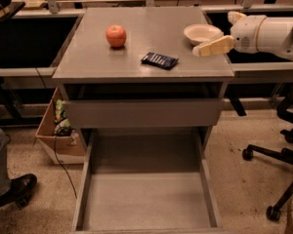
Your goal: Pick rxbar blueberry from middle drawer and place on counter
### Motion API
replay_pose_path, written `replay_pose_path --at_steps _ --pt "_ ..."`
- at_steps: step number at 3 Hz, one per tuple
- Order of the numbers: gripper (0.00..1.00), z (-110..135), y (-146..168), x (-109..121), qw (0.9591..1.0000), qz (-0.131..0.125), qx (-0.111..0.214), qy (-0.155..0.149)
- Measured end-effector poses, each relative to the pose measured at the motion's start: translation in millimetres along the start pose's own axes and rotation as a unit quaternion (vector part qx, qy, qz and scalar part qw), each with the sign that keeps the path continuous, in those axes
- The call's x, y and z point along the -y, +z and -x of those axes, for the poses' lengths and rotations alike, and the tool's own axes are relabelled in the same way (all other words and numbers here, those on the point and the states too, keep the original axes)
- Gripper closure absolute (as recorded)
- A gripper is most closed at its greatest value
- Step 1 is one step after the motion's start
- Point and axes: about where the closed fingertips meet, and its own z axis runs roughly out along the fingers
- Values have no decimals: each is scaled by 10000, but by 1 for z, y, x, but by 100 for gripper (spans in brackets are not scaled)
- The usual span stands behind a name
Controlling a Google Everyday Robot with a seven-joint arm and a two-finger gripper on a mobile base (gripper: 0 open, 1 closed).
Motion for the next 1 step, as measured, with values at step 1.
replay_pose_path --at_steps 1 --pt "0 -2 -5 3 10000 -41 -10 13"
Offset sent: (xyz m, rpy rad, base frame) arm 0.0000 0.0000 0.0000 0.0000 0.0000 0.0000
